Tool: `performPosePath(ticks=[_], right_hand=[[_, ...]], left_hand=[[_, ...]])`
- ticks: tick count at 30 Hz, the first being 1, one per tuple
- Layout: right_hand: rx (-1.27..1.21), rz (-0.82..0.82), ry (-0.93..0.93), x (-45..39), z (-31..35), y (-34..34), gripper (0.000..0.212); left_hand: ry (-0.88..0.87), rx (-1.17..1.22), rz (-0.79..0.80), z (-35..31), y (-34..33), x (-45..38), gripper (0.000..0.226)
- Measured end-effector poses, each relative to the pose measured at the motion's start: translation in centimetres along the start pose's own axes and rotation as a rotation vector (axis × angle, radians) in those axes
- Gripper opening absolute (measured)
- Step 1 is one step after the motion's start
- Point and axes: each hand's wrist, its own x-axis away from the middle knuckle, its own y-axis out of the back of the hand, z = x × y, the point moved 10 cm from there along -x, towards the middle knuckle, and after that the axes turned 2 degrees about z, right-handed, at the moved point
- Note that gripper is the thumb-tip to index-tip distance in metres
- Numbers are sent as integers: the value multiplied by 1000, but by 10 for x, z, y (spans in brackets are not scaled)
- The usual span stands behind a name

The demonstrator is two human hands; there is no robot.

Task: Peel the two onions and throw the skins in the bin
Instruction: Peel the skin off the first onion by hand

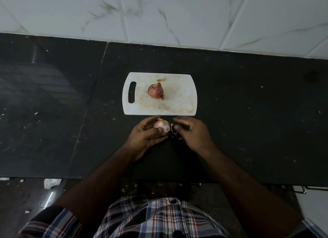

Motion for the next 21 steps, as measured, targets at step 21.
performPosePath(ticks=[21], right_hand=[[-137, -9, -37, -12, -6, -5, 27]], left_hand=[[34, -36, 24, 2, -1, 0, 37]])
